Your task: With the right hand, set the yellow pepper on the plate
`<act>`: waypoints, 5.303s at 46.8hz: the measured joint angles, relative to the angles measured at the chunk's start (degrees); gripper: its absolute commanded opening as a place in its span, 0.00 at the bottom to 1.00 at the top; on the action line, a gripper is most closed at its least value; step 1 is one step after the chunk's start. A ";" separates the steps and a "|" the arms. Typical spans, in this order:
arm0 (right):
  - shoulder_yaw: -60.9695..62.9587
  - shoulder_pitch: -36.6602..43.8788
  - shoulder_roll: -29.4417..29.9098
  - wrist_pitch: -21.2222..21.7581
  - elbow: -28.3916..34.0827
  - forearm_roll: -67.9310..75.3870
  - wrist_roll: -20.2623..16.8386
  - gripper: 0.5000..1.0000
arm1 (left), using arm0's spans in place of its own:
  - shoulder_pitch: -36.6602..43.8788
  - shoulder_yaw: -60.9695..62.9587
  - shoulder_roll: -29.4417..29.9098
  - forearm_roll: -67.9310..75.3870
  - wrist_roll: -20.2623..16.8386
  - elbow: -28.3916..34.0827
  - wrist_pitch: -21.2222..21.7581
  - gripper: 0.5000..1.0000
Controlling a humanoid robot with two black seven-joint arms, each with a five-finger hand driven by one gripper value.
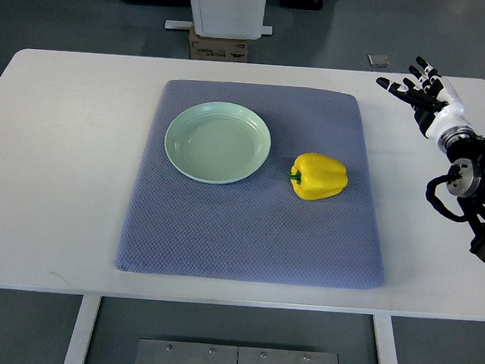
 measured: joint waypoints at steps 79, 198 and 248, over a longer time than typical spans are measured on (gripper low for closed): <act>-1.93 -0.94 -1.19 0.34 -0.40 -0.07 5.54 1.00 | 0.00 0.00 0.00 0.00 0.00 -0.01 -0.01 1.00; -66.82 23.22 -10.54 5.61 17.51 -24.16 24.54 1.00 | 0.00 0.00 0.00 0.00 0.01 -0.01 -0.01 1.00; -73.48 22.09 -10.28 3.69 13.70 -25.83 24.54 0.83 | -0.01 0.00 0.00 0.00 0.00 0.00 -0.01 1.00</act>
